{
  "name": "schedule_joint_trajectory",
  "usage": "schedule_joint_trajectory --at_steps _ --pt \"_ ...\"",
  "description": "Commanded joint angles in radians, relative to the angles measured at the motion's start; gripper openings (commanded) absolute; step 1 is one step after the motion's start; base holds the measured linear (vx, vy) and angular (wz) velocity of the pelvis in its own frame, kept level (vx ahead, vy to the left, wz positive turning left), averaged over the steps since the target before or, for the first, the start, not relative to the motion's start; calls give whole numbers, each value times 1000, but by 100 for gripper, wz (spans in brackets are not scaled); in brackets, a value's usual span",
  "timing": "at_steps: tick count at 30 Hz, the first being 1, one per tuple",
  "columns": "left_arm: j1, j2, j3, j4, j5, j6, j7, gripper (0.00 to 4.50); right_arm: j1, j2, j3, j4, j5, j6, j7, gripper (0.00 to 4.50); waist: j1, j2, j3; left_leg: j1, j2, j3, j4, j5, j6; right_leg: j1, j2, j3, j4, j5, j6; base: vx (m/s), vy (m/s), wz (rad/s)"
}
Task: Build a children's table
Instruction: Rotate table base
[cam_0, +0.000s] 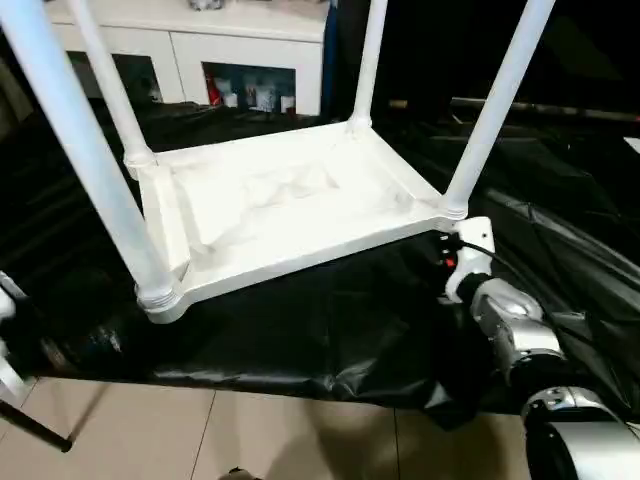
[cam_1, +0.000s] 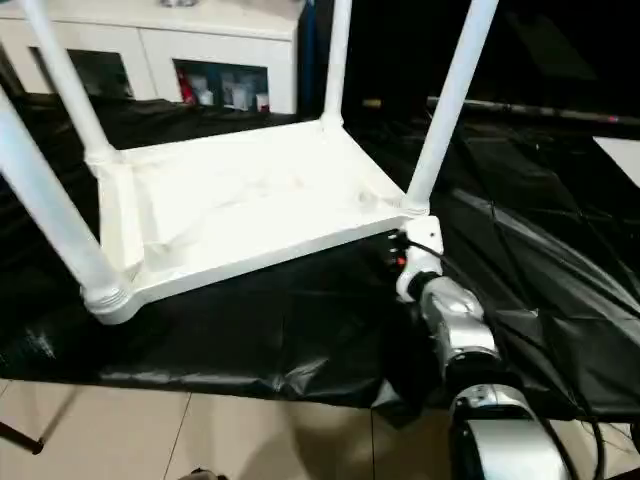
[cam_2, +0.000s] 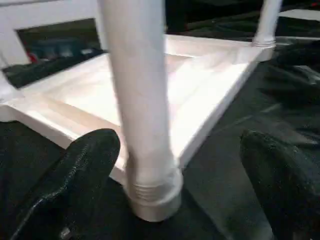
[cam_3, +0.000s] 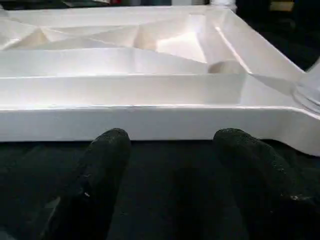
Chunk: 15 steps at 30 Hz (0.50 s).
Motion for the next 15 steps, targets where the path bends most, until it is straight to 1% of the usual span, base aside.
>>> schedule_joint_trajectory --at_steps 1,2,3,5,7,8,9,10,11,12,13,14,15 --pt "-15 7 6 22 19 2 31 445 16 -1 7 -35 0 25 11 320 -5 20 -49 40 12 -14 -86 -580 -62 11 -24 18 -95 -511 -125 0 0 0" --pt "-23 3 5 23 21 -1 42 445 20 1 9 -46 -2 33 20 320 -5 22 -50 42 11 -17 -87 -585 -66 10 -24 19 -97 -519 -119 0 0 0" --pt "-36 -9 0 12 6 9 53 445 26 5 14 -60 -1 47 38 320 -5 22 -50 43 11 -18 -87 -588 -66 9 -24 19 -97 -515 -120 0 0 0" --pt "-72 -39 -19 -12 -7 26 88 445 32 8 26 -64 -6 58 57 320 -6 22 -49 47 12 -20 -88 -610 -70 7 -23 19 -98 -510 -128 0 0 0" --pt "-101 -62 -40 -31 -14 33 110 445 36 10 34 -65 -13 57 59 320 -5 23 -50 51 11 -20 -86 -613 -72 5 -25 19 -100 -508 -133 0 0 0" --pt "-123 -76 -59 -40 -12 41 125 445 35 13 36 -63 -15 56 57 320 -5 20 -51 47 11 -22 -86 -604 -70 11 -28 18 -100 -508 -135 0 0 0" --pt "-160 -93 -94 -38 14 59 169 445 33 17 40 -60 -17 56 53 320 -4 22 -51 47 11 -22 -86 -603 -70 10 -29 19 -100 -507 -134 0 0 0" --pt "-168 -97 -102 -38 20 62 178 445 32 18 41 -59 -18 56 53 320 -7 20 -49 49 9 -21 -85 -614 -72 8 -25 16 -101 -520 -127 0 0 0" --pt "-200 -108 -134 -28 41 64 200 445 31 25 44 -63 -20 60 48 320 -6 19 -51 50 8 -21 -83 -612 -70 7 -26 17 -102 -525 -124 0 0 0" --pt "-236 -122 -166 -10 71 65 228 445 32 33 47 -70 -21 65 44 320 -7 19 -49 53 7 -22 -82 -611 -70 6 -26 16 -108 -547 -112 0 0 0" --pt "-267 -140 -191 -1 72 59 228 445 33 40 50 -77 -21 70 44 320 -5 19 -49 58 5 -21 -79 -615 -70 2 -27 15 -113 -571 -104 0 0 0" --pt "-305 -163 -215 10 66 59 229 445 33 49 53 -85 -21 79 45 320 -6 21 -47 60 4 -22 -79 -623 -72 0 -27 13 -117 -585 -101 0 0 0" --pt "-340 -187 -235 15 56 62 224 445 33 57 59 -86 -26 83 45 320 -8 21 -48 60 4 -25 -79 -631 -73 2 -27 9 -118 -595 -96 0 0 0"
